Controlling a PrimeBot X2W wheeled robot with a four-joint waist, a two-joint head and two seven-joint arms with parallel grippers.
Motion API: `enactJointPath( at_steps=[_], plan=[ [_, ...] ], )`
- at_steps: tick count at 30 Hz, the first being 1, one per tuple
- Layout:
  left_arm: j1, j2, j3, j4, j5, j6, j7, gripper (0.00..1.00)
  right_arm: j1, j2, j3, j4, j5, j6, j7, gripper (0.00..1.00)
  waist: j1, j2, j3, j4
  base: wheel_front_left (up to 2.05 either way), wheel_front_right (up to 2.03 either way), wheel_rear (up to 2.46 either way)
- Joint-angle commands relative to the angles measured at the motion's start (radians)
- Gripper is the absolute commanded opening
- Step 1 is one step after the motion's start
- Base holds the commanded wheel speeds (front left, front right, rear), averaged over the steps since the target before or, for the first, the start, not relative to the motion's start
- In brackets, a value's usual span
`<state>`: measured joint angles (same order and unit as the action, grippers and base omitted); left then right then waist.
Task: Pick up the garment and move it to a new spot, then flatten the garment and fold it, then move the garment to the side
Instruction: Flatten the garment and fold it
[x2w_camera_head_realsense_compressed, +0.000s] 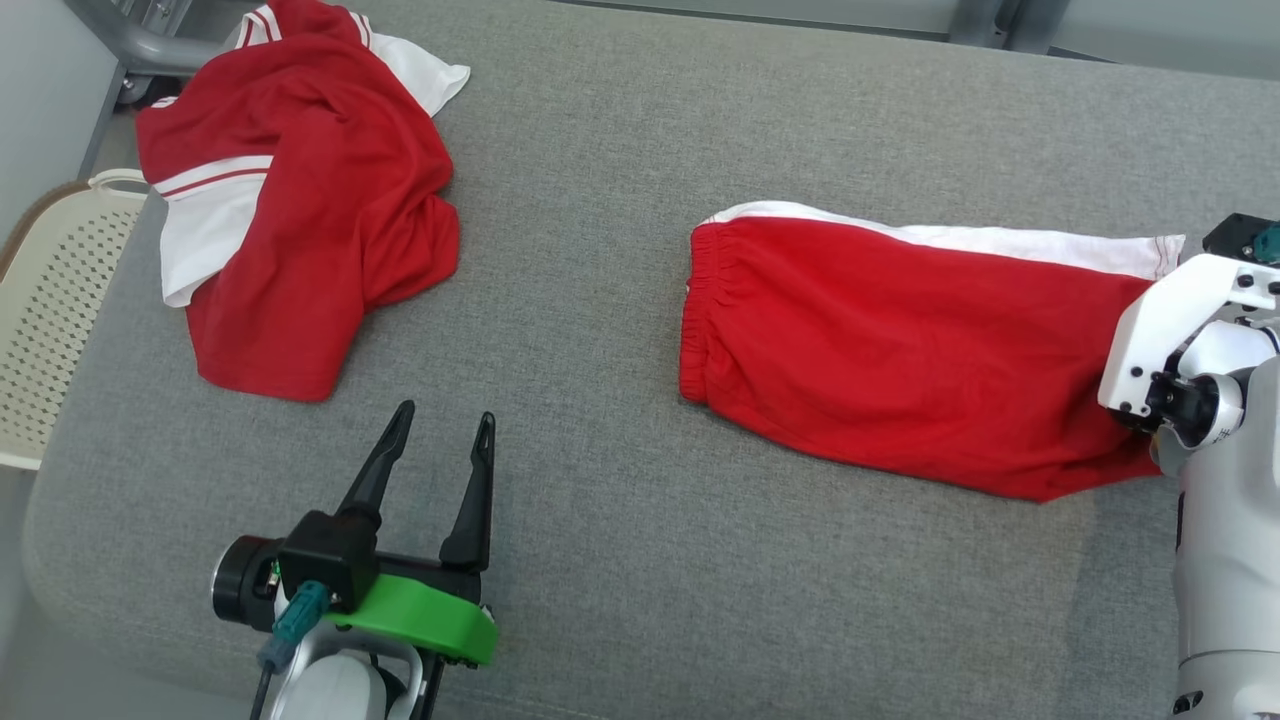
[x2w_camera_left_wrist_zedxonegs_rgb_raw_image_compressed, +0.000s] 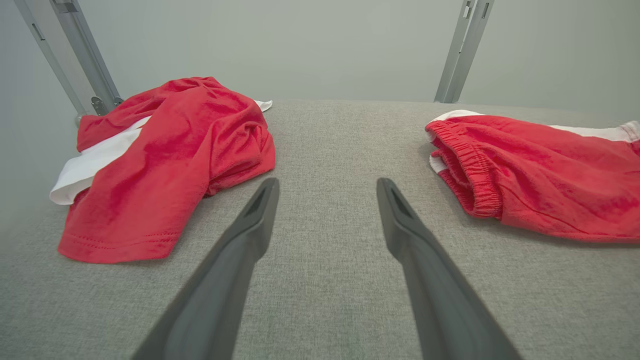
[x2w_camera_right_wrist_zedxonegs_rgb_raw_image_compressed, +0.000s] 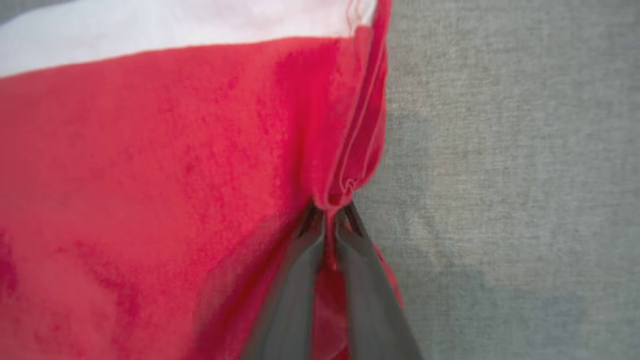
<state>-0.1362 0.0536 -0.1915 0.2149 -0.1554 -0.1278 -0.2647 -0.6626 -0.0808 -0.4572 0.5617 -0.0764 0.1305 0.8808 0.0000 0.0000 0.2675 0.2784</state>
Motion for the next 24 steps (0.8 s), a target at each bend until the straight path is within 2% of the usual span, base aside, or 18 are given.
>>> enactJointPath(
  at_steps=[1, 7, 18, 24],
  plan=[
    [-0.016, -0.001, 0.002, 0.001, -0.005, -0.003, 0.0, 1.0, 0.018, 0.004, -0.003, 0.03, -0.016, 0.0, -0.004, 0.0, 0.0, 0.0, 0.002, 0.002, 0.0, 0.0, 0.0],
    [-0.016, -0.001, 0.008, 0.006, -0.007, -0.003, 0.0, 1.0, -0.003, -0.029, -0.027, 0.022, -0.067, -0.001, -0.03, 0.0, 0.0, 0.0, 0.0, 0.003, 0.0, 0.0, 0.0],
    [-0.003, -0.002, 0.013, 0.015, -0.009, -0.003, 0.0, 1.0, 0.005, -0.131, -0.037, -0.054, -0.176, -0.001, -0.051, 0.0, 0.0, 0.0, -0.021, 0.0, 0.0, 0.0, 0.0],
    [0.004, -0.002, 0.013, 0.018, -0.012, -0.003, 0.0, 1.0, 0.007, -0.13, 0.004, -0.096, -0.187, 0.0, -0.028, 0.0, 0.0, 0.0, -0.032, -0.004, 0.0, 0.0, 0.0]
  ],
)
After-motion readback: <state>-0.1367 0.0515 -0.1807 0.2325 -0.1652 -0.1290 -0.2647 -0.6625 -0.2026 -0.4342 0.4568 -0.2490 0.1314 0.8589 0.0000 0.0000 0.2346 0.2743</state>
